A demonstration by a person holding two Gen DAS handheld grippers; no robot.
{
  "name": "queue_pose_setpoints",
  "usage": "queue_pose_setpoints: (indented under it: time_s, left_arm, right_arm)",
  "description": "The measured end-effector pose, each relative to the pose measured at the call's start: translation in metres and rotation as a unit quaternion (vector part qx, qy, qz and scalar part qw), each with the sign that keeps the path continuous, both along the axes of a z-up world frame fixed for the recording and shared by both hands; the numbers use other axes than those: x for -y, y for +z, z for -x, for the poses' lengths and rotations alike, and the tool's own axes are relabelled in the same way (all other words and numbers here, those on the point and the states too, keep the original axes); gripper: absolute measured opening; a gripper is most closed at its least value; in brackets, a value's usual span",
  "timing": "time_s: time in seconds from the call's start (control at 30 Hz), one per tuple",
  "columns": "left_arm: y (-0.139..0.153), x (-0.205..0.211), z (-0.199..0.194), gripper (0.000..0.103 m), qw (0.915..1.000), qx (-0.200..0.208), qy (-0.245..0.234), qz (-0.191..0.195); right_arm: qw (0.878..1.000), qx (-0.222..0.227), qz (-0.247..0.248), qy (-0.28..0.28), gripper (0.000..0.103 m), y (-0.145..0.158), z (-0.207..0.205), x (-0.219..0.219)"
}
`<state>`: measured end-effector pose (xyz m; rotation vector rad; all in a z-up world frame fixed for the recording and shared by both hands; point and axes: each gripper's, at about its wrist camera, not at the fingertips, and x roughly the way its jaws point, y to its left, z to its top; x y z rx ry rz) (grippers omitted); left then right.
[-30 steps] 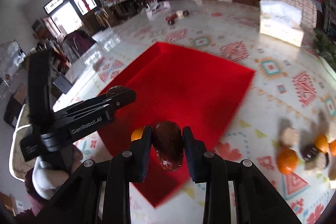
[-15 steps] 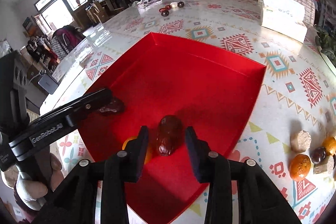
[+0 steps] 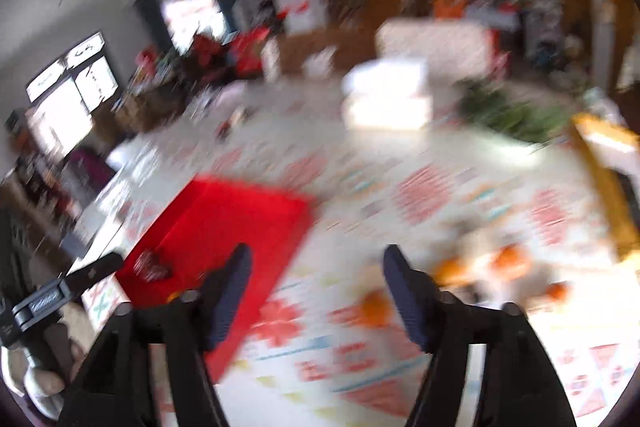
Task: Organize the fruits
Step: 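Grasp a beige cube with the right tool while the left tool grasps a mandarin orange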
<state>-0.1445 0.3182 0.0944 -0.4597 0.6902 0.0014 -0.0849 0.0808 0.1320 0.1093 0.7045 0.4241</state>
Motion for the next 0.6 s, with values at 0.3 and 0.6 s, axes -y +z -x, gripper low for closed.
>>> queue_pose_setpoints:
  time_s: [0.3,0.6]
  left_arm:
    - [-0.006,0.086,-0.024,0.083,0.9953,-0.017,-0.094,-0.020]
    - [-0.032,0.161,-0.044,0.080,0.9819,-0.037,-0.168,-0.078]
  right_arm:
    - [0.989,-0.097,-0.034,-0.107,0.067,-0.035,-0.010,0.136]
    - [0.987,-0.131,-0.021,-0.088,0.044,-0.080,-0.019,0.136]
